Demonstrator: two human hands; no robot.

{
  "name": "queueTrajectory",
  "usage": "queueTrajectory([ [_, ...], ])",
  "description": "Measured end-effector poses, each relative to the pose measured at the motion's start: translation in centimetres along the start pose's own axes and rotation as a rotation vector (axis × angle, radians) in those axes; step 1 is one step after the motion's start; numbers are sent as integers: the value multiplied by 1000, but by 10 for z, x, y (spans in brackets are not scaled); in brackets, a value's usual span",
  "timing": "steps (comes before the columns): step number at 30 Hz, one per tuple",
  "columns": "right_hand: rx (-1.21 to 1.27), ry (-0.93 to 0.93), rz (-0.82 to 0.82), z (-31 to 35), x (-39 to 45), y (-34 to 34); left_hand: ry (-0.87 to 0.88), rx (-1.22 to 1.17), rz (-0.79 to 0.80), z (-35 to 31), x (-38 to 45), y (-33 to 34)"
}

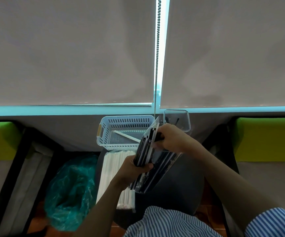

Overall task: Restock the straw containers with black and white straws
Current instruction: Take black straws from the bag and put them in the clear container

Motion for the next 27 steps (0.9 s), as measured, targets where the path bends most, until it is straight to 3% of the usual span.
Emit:
queueTrajectory([
  [4,249,116,-108,-2,-2,-1,-29,-15,-15,5,0,0],
  [10,217,143,-3,-5,-4,5,-16,5,7,4,0,1],
  [16,567,257,-110,-7,-9,8,-17,-29,-2,7,-1,0],
  [22,547,277,-248,-11,-7,9,-23,-29,23,8,-2,5],
  [27,506,241,-252,-8,-9,6,-14,-12,3,8,1,3],
])
Point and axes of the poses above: each hand's wrist, its own x-axis towards the middle knuckle, its own y-axis out of the palm, z = x × y, the point moved 5 cm from there along x, towards the middle knuckle, and after that the axes turned 15 degrees about -z, right-handed, at the moved point
